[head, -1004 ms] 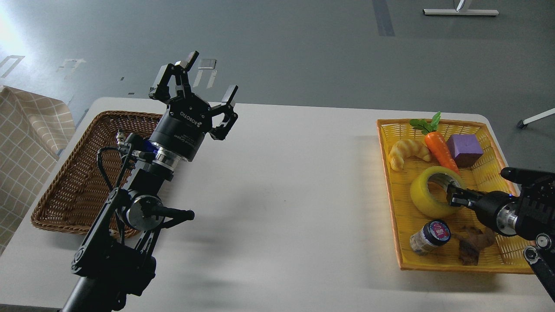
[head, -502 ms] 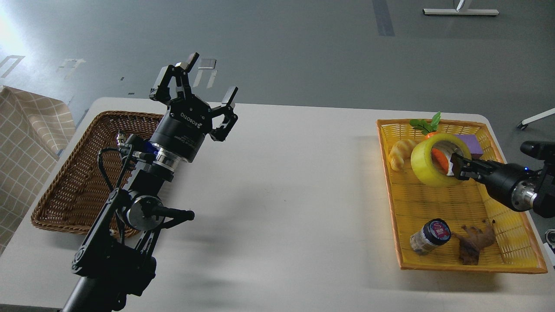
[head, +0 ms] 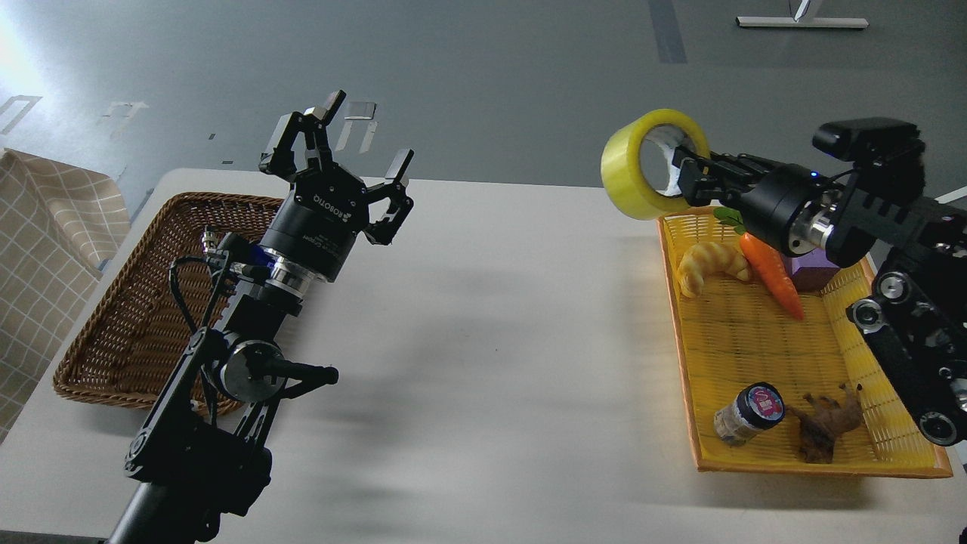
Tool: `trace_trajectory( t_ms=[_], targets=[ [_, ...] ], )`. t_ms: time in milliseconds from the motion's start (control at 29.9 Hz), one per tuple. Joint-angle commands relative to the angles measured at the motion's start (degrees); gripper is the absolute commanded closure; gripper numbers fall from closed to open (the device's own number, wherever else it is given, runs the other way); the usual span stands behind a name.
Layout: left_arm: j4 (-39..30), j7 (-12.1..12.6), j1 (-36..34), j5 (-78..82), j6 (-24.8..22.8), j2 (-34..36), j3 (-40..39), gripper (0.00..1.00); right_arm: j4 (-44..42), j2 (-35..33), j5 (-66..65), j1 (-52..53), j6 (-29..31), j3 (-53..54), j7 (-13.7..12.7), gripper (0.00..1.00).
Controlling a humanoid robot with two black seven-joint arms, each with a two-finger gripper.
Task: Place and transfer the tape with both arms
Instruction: 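Lift the tape roll out of the tray toward the table center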
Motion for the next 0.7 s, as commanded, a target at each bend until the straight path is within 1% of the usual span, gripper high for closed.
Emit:
trace_trajectory(
  t_ms=[0, 134, 234, 435, 669],
  targets=[
    [0.0, 0.0, 0.3, 0.0, 0.1, 0.0, 0.0, 0.02, -1.9, 3.5, -0.1, 2.3, 0.0, -5.1, 0.0, 0.93],
    [-0.1, 0.0, 0.9, 0.0, 0.0, 0.0, -0.2, 0.02, -5.8, 7.7, -0.9, 4.5, 0.0, -10.2, 0.0, 0.93],
    [-0.1, -0.3, 1.0, 0.0, 0.1, 0.0, -0.3, 0.02, -7.5, 9.8, -1.1, 4.7, 0.0, -11.6, 0.0, 0.93],
    [-0.1, -0.3, 1.4, 0.0, 0.0, 0.0, -0.3, 0.02, -10.9, 12.9, -2.2, 4.1, 0.0, -15.6, 0.0, 0.93],
    [-0.3, -0.3, 1.6, 0.0, -0.4, 0.0, -0.3, 0.02, -12.4, 15.0, -2.2, 2.8, 0.0, -18.3, 0.0, 0.92]
  ],
)
